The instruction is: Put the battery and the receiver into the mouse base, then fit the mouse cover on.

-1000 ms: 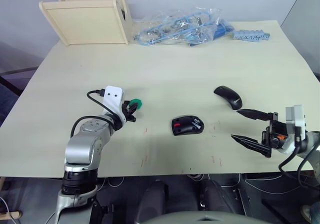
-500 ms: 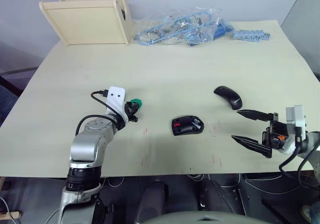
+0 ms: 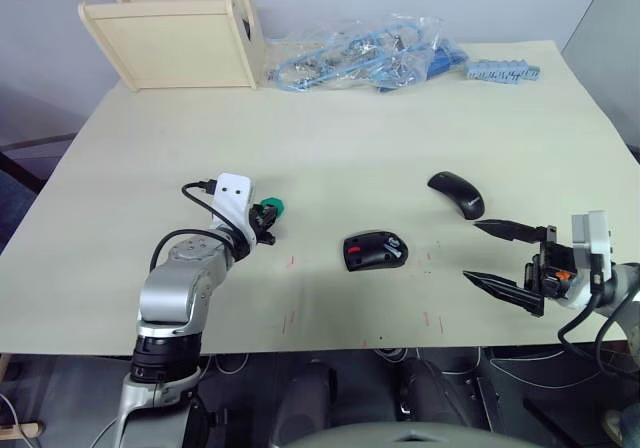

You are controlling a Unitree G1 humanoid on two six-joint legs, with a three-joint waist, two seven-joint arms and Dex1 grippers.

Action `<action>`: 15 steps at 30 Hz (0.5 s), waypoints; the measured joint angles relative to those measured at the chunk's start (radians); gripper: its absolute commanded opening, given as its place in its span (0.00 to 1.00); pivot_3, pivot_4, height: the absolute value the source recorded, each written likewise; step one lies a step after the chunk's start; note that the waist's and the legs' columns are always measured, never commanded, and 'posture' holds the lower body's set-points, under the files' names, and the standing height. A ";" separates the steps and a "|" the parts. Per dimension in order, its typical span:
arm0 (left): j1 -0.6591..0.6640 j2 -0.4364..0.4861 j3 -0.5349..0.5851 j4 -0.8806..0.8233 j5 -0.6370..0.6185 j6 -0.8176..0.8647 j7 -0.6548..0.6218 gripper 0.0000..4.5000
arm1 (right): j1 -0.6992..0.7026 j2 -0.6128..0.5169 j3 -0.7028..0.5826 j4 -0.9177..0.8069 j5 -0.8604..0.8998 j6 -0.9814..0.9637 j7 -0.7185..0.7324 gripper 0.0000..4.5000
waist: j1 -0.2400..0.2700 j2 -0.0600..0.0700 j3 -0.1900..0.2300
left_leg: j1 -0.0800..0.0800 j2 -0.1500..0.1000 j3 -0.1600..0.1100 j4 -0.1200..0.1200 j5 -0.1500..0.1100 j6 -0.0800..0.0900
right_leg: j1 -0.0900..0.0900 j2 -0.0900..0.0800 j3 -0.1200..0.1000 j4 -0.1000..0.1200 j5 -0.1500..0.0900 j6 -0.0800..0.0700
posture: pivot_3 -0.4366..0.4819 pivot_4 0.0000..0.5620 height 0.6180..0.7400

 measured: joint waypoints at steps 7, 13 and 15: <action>0.000 0.001 0.000 -0.003 0.000 0.005 0.000 0.37 | 0.000 0.000 0.000 0.000 -0.001 0.000 0.000 1.00 | 0.000 0.000 0.000 | 0.000 0.000 0.000 0.000 0.000 0.000 | 0.000 0.000 0.000 0.000 0.000 0.000 | 0.48 0.27 1.00; 0.000 0.001 0.000 -0.006 0.000 0.010 0.000 0.37 | 0.000 0.000 0.000 0.001 -0.002 0.000 0.000 1.00 | 0.000 0.000 0.000 | 0.000 0.000 0.000 0.000 0.000 0.000 | 0.000 0.000 0.000 0.000 0.000 0.000 | 0.48 0.27 1.00; 0.001 0.001 0.000 -0.008 0.001 0.013 0.001 0.19 | 0.000 0.000 0.000 0.001 -0.002 0.000 0.000 1.00 | 0.000 0.000 0.000 | 0.000 0.000 0.000 0.000 0.000 0.000 | 0.000 0.000 0.000 0.000 0.000 0.000 | 0.48 0.27 1.00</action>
